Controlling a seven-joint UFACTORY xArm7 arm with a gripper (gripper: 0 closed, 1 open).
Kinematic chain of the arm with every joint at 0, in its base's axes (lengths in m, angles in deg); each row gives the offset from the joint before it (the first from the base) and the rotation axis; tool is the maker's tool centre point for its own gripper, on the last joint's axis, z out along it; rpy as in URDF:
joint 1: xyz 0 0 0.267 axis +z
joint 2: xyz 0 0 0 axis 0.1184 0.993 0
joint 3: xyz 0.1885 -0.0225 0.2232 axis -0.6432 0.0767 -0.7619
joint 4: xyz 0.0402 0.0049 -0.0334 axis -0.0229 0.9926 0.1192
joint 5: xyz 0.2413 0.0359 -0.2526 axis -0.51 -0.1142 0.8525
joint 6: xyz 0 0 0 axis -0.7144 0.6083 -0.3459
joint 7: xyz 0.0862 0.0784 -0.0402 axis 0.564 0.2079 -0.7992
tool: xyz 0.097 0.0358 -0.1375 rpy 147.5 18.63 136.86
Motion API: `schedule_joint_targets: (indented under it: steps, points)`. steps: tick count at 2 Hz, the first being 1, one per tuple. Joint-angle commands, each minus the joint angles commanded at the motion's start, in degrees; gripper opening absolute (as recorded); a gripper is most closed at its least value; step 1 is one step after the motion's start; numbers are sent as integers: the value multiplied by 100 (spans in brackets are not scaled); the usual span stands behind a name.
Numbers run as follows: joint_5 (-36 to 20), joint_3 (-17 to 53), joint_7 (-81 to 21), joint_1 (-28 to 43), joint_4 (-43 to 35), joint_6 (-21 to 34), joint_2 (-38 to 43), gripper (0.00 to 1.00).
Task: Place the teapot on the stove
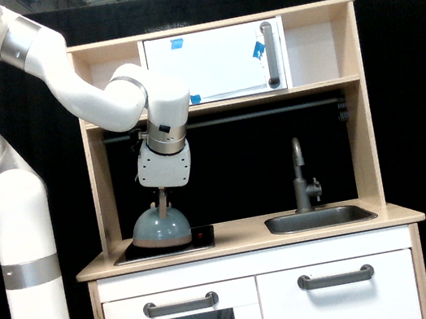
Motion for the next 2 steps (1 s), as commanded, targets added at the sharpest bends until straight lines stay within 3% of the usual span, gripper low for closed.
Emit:
schedule_joint_targets:
  steps: [1, 2]
  points:
    - [34, 78, -65, 27, 66, -52, 11, 100]
    - [353, 327, 86, -44, -186, 352, -137, 100]
